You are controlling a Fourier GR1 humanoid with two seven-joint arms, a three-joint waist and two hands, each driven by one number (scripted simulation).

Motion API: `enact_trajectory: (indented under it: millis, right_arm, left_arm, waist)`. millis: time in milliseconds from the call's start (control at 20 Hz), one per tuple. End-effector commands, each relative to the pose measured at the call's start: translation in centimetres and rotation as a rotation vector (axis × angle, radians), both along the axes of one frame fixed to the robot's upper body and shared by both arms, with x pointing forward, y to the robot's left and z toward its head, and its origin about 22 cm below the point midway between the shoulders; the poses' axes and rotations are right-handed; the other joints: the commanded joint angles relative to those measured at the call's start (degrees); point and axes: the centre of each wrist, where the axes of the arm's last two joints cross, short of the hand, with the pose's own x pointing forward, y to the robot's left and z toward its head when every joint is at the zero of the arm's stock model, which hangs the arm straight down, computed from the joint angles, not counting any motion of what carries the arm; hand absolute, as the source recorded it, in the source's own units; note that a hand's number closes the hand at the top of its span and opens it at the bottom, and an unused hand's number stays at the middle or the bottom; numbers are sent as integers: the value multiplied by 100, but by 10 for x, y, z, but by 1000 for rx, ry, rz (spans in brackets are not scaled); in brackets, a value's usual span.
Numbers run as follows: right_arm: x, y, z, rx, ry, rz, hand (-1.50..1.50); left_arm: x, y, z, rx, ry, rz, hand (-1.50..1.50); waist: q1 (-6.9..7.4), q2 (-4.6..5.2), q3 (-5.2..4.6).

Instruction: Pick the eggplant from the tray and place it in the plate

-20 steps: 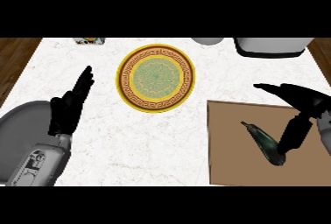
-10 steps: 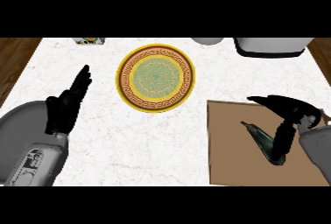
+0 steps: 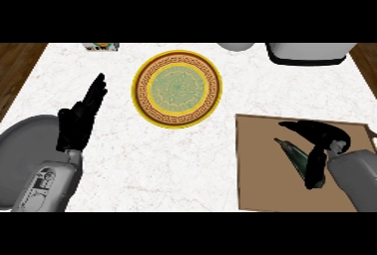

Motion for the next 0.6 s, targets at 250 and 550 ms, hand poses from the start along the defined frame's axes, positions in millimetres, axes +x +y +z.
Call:
enact_trajectory:
  millis: [250, 550]
  right_arm:
    - [-7, -15, -31, -46, 28, 4, -150]
    - [-5, -31, -29, -6, -89, 16, 150]
  left_arm:
    - [-10, 1, 20, 24, 4, -8, 0]
    - [-13, 4, -11, 0, 4, -3, 0]
  waist:
    - [9, -8, 1]
    - [-11, -1, 0]
